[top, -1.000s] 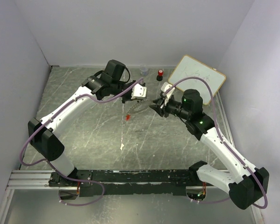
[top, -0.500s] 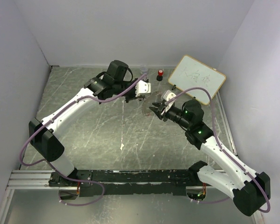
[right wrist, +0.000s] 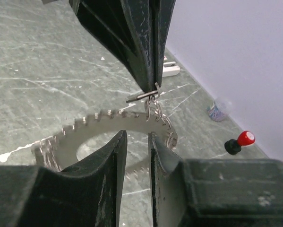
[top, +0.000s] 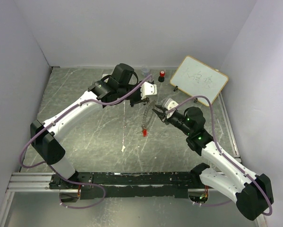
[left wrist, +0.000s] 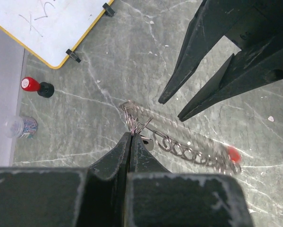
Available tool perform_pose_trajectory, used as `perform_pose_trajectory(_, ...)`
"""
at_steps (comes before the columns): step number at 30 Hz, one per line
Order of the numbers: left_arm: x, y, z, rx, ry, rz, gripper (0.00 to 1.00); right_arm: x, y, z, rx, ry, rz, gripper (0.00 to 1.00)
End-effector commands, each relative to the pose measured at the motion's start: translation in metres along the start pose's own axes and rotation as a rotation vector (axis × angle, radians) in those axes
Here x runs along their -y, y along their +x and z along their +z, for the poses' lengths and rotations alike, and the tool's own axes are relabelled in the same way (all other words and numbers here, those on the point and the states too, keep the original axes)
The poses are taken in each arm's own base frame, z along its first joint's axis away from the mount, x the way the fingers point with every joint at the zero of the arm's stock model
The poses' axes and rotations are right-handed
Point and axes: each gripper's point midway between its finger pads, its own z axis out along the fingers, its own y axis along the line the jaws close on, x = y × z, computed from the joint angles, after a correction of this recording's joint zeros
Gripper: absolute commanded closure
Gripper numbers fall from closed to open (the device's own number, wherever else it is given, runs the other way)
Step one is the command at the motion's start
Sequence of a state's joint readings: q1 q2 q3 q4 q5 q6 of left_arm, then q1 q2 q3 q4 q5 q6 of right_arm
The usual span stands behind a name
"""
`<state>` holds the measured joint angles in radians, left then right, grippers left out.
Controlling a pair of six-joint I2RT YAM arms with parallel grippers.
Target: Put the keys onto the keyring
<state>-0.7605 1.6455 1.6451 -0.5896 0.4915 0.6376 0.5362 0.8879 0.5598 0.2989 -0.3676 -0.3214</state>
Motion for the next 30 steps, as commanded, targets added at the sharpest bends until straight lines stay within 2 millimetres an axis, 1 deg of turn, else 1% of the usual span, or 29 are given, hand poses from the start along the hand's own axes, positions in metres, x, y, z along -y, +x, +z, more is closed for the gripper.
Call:
perform_pose_trajectory(1, -0.006, -0.030, -0.012, 0.066, -0.058, 0.023, 0.93, 0.006, -0.019, 0.002, 0.076, 0.014, -0.072, 0.76)
perform_pose_trajectory(12, -0.002, -0.034, -0.011, 0.069, -0.059, 0.027, 0.93, 0.009, -0.022, 0.008, 0.076, 0.006, -0.090, 0.77)
perform_pose_trajectory(24, 0.002, -0.036, -0.008, 0.061, -0.047, 0.035, 0.93, 0.008, -0.026, 0.013, 0.081, -0.014, -0.091, 0.83)
perform_pose_trajectory(26, 0.002, -0.035, -0.006, 0.057, -0.047, 0.033, 0.93, 0.008, -0.028, 0.015, 0.081, -0.018, -0.093, 0.87)
perform_pose_trajectory(30, 0.003, -0.035, -0.005, 0.053, -0.046, 0.035, 0.93, 0.008, -0.027, 0.017, 0.077, -0.019, -0.088, 1.00)
